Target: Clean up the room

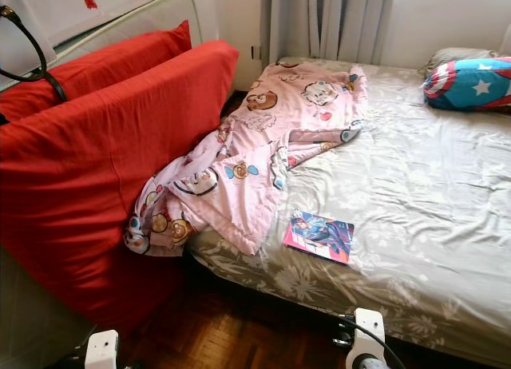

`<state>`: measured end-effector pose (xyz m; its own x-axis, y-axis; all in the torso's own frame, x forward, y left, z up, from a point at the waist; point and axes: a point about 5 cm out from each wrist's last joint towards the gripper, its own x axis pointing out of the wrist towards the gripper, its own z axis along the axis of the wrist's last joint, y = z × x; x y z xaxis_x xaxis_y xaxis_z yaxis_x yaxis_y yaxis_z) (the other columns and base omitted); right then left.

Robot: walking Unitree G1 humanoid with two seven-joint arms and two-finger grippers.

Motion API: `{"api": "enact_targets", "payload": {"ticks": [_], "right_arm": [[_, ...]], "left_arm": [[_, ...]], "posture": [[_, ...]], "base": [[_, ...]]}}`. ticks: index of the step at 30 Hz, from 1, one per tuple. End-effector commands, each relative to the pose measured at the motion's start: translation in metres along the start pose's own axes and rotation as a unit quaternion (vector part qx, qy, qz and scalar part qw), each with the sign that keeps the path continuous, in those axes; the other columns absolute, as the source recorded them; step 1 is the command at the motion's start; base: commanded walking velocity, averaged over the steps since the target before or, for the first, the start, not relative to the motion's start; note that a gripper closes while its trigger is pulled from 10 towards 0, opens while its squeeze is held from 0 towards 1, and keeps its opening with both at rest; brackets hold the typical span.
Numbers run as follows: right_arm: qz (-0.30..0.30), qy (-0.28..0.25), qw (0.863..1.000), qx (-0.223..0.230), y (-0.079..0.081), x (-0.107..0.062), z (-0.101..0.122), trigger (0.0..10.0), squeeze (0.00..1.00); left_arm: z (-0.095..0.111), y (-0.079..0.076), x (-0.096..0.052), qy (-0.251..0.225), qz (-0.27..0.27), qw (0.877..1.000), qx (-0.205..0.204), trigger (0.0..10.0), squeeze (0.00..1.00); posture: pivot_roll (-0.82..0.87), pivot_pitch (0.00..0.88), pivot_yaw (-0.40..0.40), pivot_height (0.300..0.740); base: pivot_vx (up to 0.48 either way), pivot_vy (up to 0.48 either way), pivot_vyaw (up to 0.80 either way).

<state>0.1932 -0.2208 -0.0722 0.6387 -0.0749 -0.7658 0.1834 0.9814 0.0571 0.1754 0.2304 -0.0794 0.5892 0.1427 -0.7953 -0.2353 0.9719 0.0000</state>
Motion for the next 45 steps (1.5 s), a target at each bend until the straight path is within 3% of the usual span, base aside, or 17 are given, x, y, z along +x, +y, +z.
{"api": "enact_targets", "payload": {"ticks": [1, 30, 45], "right_arm": [[0.001, -0.003, 1.0, 0.003, 0.0014, 0.0004, 0.0013, 10.0, 0.0], [0.003, -0.003, 1.0, 0.002, 0.0016, 0.0005, 0.0013, 10.0, 0.0], [0.003, -0.003, 1.0, 0.002, 0.0016, 0.0004, 0.0012, 10.0, 0.0]], "left_arm": [[-0.0024, 0.0029, -0.0006, 0.006, 0.003, 1.0, -0.004, 10.0, 0.0], [-0.0021, 0.0033, -0.0006, 0.005, 0.005, 1.0, 0.0, 10.0, 0.0], [-0.0014, 0.0038, -0.0006, 0.005, 0.007, 1.0, 0.015, 10.0, 0.0]], "posture": [[-0.09, 0.013, 0.041, 0.74], [-0.09, 0.015, 0.041, 0.74], [-0.09, 0.015, 0.041, 0.74]], "base": [[0.281, 0.0, 0.0], [0.278, 0.0, 0.0], [0.0, -0.115, 0.0]]}}
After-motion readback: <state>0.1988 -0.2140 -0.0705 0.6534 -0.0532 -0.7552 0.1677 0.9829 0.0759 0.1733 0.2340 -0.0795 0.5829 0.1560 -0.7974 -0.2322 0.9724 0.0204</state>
